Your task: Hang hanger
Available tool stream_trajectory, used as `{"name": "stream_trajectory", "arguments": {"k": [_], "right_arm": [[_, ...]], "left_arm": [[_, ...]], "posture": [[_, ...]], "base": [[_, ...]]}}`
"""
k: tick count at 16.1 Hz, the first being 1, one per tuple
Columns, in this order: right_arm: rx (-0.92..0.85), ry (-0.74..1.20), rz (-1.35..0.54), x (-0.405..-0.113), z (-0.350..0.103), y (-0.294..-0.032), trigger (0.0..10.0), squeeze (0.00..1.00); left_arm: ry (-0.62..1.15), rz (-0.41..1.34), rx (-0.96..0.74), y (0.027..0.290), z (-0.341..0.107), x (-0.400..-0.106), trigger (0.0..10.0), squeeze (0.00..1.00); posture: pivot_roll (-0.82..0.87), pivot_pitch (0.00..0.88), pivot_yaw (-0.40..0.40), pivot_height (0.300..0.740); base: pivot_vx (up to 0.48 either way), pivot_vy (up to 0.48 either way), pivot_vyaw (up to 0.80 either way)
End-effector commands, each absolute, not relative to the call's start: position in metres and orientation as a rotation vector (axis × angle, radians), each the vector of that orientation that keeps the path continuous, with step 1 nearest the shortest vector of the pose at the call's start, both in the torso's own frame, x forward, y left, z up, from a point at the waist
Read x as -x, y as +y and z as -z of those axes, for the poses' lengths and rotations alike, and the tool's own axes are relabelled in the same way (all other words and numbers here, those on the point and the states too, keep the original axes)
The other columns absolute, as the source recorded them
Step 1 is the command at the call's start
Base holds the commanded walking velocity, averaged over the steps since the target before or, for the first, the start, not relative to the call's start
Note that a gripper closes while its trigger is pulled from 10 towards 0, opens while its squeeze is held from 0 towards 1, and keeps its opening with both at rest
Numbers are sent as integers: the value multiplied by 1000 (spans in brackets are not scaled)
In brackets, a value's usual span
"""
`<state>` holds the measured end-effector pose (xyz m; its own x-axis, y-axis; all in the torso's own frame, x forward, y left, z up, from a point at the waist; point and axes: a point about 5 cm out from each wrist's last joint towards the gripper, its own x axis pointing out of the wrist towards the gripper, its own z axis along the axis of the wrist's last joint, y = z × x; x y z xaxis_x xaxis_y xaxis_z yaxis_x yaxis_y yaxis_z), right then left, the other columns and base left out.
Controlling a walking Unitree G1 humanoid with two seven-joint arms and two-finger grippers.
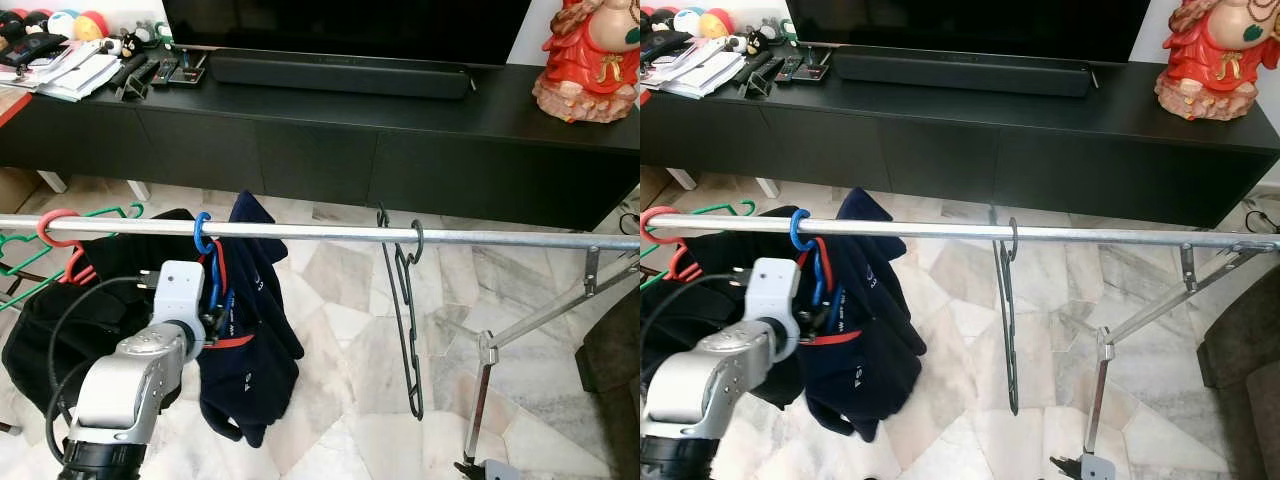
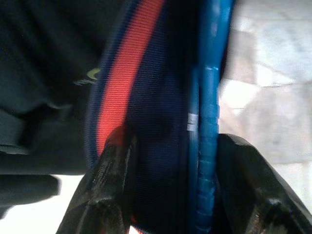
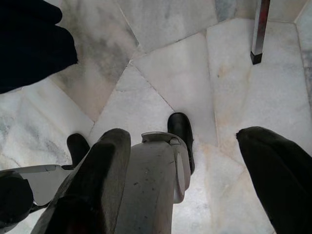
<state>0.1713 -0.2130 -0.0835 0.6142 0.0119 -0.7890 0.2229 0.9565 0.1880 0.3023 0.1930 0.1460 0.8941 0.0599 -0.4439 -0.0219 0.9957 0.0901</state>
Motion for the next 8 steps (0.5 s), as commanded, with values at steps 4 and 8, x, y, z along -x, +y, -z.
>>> {"name": "stream_trajectory", "arguments": {"k": [4,8], "right_arm": [[-297,935,143,-161,88,-212,10000,0],[-295,937,143,-161,88,-212,10000,0]], "left_arm": [[421,-63,-79,190,-147,-305,10000,0],[414,-63,-129,184,-146,-308,10000,0]], "posture": [[-26,242,24,740],[-24,242,26,740]], "base": [[0,0,0],[0,0,0]]}}
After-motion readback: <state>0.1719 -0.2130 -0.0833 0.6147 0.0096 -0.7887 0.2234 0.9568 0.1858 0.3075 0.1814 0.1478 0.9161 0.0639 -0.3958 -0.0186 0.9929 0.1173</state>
